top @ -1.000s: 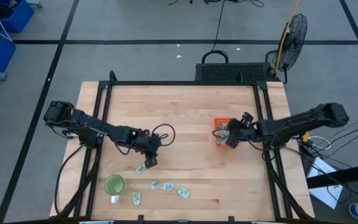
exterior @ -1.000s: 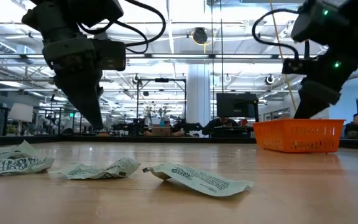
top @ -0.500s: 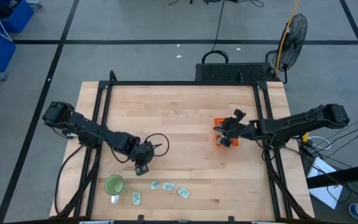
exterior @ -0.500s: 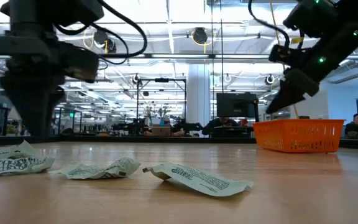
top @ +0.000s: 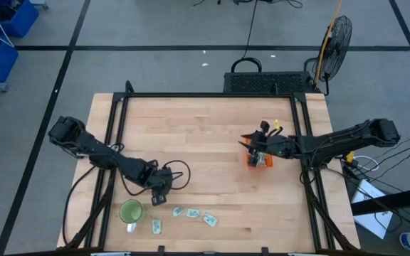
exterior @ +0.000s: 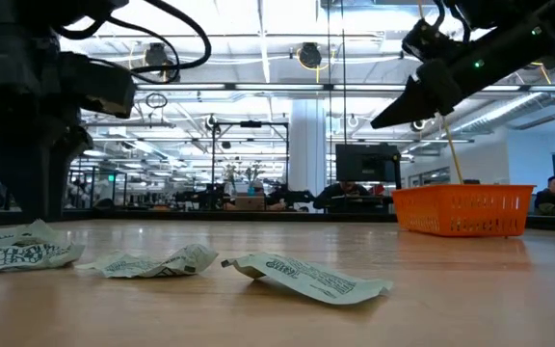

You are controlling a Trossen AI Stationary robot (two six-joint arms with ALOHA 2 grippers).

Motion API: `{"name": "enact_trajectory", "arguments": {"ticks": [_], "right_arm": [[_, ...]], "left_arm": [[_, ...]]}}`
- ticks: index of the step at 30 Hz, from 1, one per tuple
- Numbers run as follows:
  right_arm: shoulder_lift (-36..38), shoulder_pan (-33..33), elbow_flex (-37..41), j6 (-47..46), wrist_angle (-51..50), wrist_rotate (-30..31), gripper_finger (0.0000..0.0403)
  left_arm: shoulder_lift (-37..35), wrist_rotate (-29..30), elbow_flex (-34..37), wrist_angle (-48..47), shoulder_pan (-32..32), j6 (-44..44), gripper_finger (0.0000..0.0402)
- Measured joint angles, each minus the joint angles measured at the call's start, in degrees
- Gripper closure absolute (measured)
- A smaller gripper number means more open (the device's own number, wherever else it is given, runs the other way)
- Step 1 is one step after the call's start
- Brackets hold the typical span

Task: Pick and place Stevia / Truvia into bins
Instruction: Put the stevia packet into the orange basket

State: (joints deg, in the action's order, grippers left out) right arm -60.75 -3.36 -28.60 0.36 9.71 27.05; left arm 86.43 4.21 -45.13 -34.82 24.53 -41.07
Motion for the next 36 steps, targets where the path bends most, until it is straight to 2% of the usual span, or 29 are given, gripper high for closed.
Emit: {"name": "enact_trajectory", "arguments": {"ticks": [4,8,12,15,18,20,22,26,30,33,36], "right_arm": [[0.0,0.0,0.0,2.3,0.8,-4.7,0.0287],[0.0,0.0,0.0,2.5,2.4,-4.8,0.0287],[0.0,0.0,0.0,2.5,2.9,-4.8,0.0287],[0.0,0.0,0.0,2.4,4.2,-4.8,0.0287],[0.0,0.0,0.0,1.0,7.0,-4.9,0.0287],[-0.4,0.0,0.0,-1.6,10.0,-4.9,0.0287],[-1.4,0.0,0.0,-5.5,14.0,-4.9,0.0287],[-6.0,0.0,0.0,-11.3,22.4,-4.9,0.0287],[-12.7,0.0,0.0,-11.0,29.2,-5.4,0.0287],[-18.5,0.1,0.0,-8.0,35.8,-9.4,0.0287],[-24.5,0.0,0.0,-7.1,44.9,-14.9,0.0287]], "left_arm": [[0.6,0.2,1.5,3.3,0.0,0.0,0.0243],[0.6,-0.3,4.0,8.3,0.0,0.6,0.0243],[0.6,0.0,4.2,6.2,0.0,1.6,0.0251],[0.6,-0.2,4.2,6.0,-0.1,2.0,0.0285],[0.6,-0.3,4.2,6.4,-0.5,2.1,0.0334],[0.6,-0.1,4.2,7.1,-1.0,1.9,0.0372],[0.6,1.1,4.2,8.7,-1.9,1.7,0.0393],[0.6,6.5,2.3,12.1,-4.0,3.5,0.0395],[0.6,17.2,-0.8,16.5,-6.8,8.7,0.0396],[0.6,25.2,-2.6,23.7,-9.0,14.0,0.0397],[0.6,29.6,-3.3,33.9,-11.2,19.9,0.0397]]}}
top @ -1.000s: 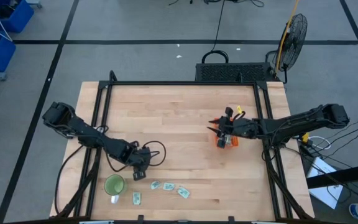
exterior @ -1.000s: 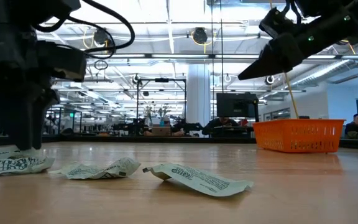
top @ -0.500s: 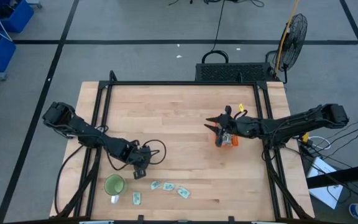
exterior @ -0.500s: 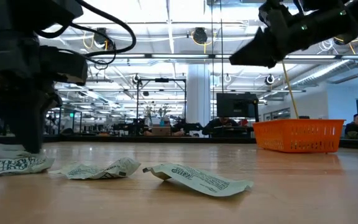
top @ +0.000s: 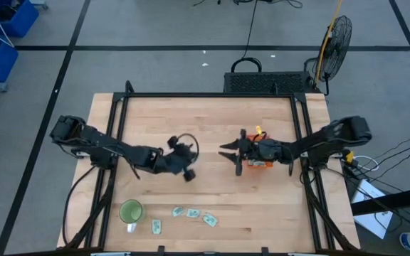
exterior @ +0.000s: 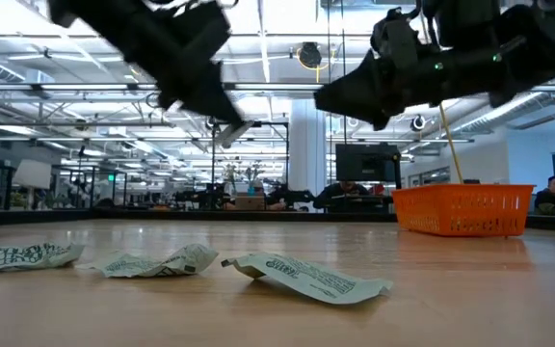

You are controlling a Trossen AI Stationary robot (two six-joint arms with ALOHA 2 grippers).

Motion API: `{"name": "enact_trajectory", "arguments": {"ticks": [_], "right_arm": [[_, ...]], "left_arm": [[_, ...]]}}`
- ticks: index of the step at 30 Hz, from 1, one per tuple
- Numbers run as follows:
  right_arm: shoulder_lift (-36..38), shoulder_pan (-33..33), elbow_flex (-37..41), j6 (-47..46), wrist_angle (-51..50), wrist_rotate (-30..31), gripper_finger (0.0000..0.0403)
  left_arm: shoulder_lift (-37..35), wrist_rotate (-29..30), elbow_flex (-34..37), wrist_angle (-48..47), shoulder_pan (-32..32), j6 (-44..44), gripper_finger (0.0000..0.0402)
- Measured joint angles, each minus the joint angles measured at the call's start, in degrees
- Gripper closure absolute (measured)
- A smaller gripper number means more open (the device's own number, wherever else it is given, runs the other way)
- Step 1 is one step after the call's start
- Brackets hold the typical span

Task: Pick and place Stevia / Truvia into bins
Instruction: Put the stevia packet into the orange basket

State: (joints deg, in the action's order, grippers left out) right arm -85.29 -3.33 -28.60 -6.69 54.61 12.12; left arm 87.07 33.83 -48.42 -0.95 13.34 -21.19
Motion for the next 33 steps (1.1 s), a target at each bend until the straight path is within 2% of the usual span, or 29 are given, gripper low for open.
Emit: {"name": "enact_trajectory", "arguments": {"ticks": [4,9,16,21,33], "right_arm": [[-7.3,0.0,0.0,-4.2,11.6,1.8,0.0287],[-12.9,0.0,-0.1,-11.9,19.1,7.2,0.0287],[-17.7,-0.7,-4.6,-13.7,19.8,4.1,0.0287],[-20.5,-1.4,-8.9,-13.6,18.5,4.3,0.0287],[-21.2,-0.3,-12.2,-13.5,18.1,4.5,0.0287]], "left_arm": [[0.0,1.0,0.0,11.4,-2.0,9.0,0.0398],[0.0,1.3,0.0,17.2,-3.4,16.5,0.0395],[0.0,1.3,0.0,17.8,-4.7,17.8,0.0395],[0.0,1.2,0.0,17.4,-5.1,17.7,0.0398],[0.0,0.5,0.0,18.1,-5.0,17.7,0.0393]]}}
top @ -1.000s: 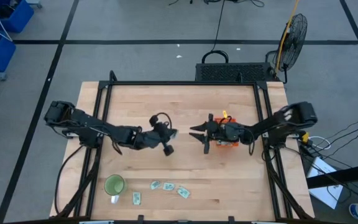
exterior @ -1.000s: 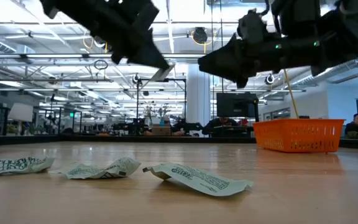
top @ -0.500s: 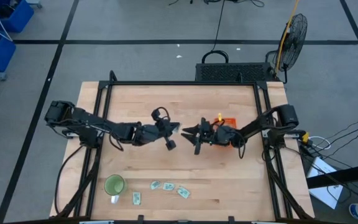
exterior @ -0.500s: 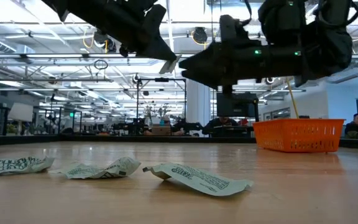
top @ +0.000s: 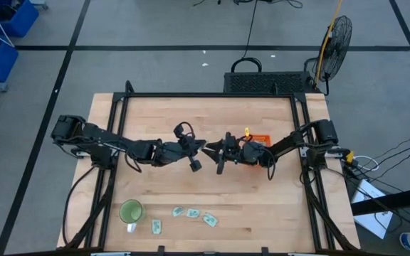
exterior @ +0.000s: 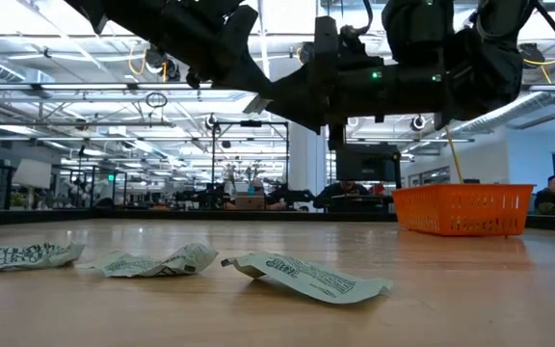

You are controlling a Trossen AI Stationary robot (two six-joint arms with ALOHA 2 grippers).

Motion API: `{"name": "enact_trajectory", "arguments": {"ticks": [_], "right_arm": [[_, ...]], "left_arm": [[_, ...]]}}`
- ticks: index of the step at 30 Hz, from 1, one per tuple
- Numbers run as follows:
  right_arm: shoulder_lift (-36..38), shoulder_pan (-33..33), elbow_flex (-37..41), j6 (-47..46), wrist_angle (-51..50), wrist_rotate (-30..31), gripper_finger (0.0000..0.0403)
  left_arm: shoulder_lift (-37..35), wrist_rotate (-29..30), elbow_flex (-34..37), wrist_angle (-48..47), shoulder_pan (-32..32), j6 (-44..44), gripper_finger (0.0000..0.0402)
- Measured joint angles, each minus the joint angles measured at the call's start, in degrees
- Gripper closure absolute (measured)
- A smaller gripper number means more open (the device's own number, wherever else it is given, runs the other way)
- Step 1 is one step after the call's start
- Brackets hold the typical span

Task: Pick and place Stevia / Truvia into bins
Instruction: Put the stevia packet into the orange basket

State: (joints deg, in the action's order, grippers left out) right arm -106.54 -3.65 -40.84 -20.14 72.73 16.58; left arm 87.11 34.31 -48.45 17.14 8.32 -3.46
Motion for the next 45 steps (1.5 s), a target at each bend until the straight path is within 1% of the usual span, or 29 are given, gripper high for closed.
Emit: {"name": "enact_trajectory", "arguments": {"ticks": [3,6,9,13,16,21,24,28,30,33,35,37,39,42,45], "right_arm": [[0.0,0.4,0.0,0.2,-1.6,0.0,0.0299],[0.0,1.1,0.0,0.2,-2.3,0.0,0.033],[0.0,1.5,0.0,0.3,-2.5,0.0,0.0364],[0.0,1.7,0.0,4.1,-2.7,-1.5,0.0394],[0.0,1.7,0.0,6.1,-2.7,-1.7,0.0398],[0.0,1.7,0.0,6.5,-3.2,-1.7,0.04],[0.0,1.8,0.0,6.7,-5.5,-1.5,0.0401],[0.1,1.8,0.0,8.2,-9.9,2.6,0.0402],[1.2,1.8,0.0,11.0,-13.0,5.2,0.0402],[5.8,1.5,0.0,15.9,-22.4,11.9,0.0402],[10.9,1.0,0.0,17.3,-32.6,17.3,0.0402],[17.3,0.6,0.0,17.2,-43.1,21.5,0.0402],[24.5,0.5,0.0,12.5,-55.3,22.6,0.0402],[34.5,0.5,0.0,-0.6,-73.1,21.3,0.0402],[40.8,0.5,0.0,-12.1,-89.8,18.9,0.0401]], "left_arm": [[0.0,-0.5,0.0,0.0,0.0,-0.2,0.0396],[0.0,-1.7,0.0,0.3,0.0,-0.3,0.0397],[0.0,-1.8,0.0,0.3,0.1,-0.3,0.0392],[0.0,-2.0,0.0,0.1,0.1,-0.3,0.0398],[0.0,-2.4,0.0,-0.1,0.1,-0.4,0.0391],[0.0,-2.6,0.0,-1.2,0.1,0.2,0.0375],[0.0,-2.6,0.0,-3.3,0.1,0.6,0.0363],[0.0,-2.6,0.0,-6.9,0.1,1.7,0.0334],[0.0,-2.5,0.0,-9.1,0.1,1.8,0.0315],[0.0,-2.6,0.0,-12.4,0.1,0.9,0.0287],[0.0,-3.5,0.0,-15.3,0.1,-0.2,0.027],[0.0,-5.9,0.0,-18.4,0.1,-1.1,0.0257],[0.0,-9.1,0.0,-21.4,0.1,-2.8,0.025],[0.0,-14.5,0.0,-25.0,0.1,-5.6,0.0248],[0.0,-20.3,0.0,-26.1,0.1,-8.1,0.0247]]}}
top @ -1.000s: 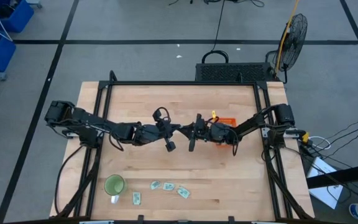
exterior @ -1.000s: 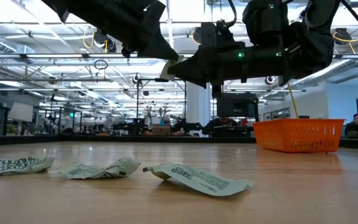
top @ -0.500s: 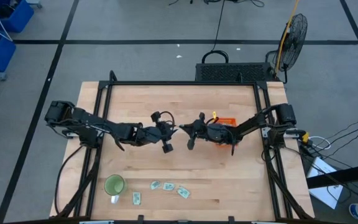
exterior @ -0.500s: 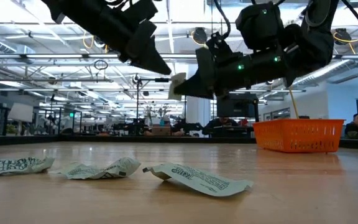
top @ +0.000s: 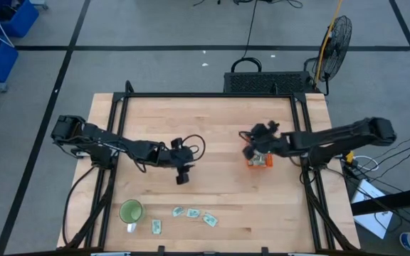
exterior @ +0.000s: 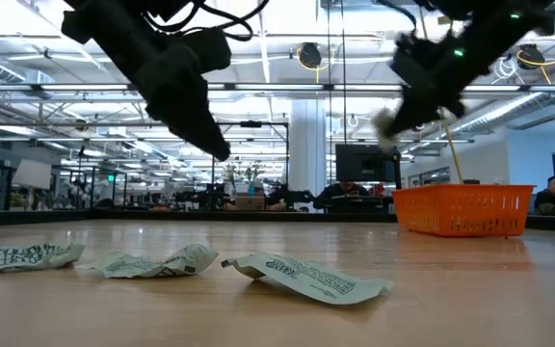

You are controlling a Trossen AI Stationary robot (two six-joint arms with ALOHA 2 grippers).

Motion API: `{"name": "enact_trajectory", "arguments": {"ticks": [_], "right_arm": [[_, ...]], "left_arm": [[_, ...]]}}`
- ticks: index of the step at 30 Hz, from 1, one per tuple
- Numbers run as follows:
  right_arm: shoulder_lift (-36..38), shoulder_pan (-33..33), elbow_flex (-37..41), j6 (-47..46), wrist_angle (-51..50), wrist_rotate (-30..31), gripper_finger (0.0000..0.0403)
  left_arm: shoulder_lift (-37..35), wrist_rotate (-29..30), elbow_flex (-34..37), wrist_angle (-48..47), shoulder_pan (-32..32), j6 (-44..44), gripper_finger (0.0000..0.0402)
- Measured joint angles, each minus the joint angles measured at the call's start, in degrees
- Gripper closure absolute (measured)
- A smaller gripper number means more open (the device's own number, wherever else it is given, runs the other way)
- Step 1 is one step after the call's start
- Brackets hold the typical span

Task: Pick and place Stevia / Truvia into bins
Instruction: Put the stevia packet into the orange basket

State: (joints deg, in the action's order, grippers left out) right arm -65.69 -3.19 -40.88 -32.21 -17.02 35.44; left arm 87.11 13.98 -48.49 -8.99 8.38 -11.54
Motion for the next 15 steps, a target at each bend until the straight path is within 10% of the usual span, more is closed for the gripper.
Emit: {"name": "enact_trajectory", "arguments": {"ticks": [5,15], "right_arm": [[1.5,0.1,2.5,-10.9,-16.0,-0.6,0.0401],[0.2,1.8,7.0,-9.2,-13.6,-7.0,0.0375]], "left_arm": [[0.0,-12.4,0.0,-0.2,0.1,0.4,0.0247],[0.0,-26.4,0.0,-1.7,7.2,-1.1,0.0247]]}}
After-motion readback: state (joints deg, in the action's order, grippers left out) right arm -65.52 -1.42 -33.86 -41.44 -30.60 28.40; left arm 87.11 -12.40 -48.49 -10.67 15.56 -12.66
